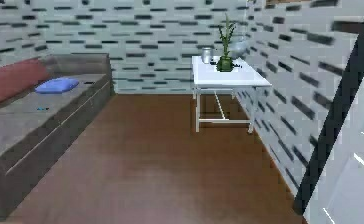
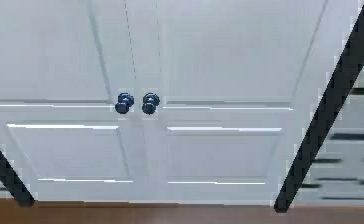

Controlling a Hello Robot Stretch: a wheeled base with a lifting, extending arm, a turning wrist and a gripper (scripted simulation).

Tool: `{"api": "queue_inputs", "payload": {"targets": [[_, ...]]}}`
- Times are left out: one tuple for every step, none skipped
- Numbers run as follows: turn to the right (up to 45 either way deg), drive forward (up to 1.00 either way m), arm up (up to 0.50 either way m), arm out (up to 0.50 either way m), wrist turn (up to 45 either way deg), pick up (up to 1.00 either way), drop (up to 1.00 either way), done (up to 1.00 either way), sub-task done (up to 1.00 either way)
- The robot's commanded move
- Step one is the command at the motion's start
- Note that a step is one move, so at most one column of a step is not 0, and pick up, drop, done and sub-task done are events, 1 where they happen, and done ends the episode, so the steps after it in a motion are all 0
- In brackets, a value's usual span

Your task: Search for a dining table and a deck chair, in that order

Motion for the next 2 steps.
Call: {"api": "queue_inputs", "payload": {"targets": [[0.0,1.00,0.00,0.00,0.0,0.00,0.00,0.00,0.00],[0.0,0.40,0.00,0.00,0.0,0.00,0.00,0.00,0.00]]}}
